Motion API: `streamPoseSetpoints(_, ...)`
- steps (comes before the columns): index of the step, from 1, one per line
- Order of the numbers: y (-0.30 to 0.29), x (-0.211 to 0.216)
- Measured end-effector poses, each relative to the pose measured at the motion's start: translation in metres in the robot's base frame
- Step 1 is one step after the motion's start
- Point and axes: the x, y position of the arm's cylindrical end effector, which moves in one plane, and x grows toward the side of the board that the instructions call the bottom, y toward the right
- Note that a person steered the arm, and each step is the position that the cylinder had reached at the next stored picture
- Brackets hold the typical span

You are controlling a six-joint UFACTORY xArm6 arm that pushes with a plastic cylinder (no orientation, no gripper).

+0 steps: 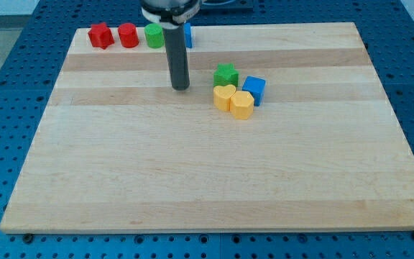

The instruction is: Move the green star to the top center

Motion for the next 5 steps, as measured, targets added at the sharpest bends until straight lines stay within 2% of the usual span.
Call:
streamPoseSetpoints(2,0.077,0.007)
streamPoseSetpoints(5,0.090,-0.045)
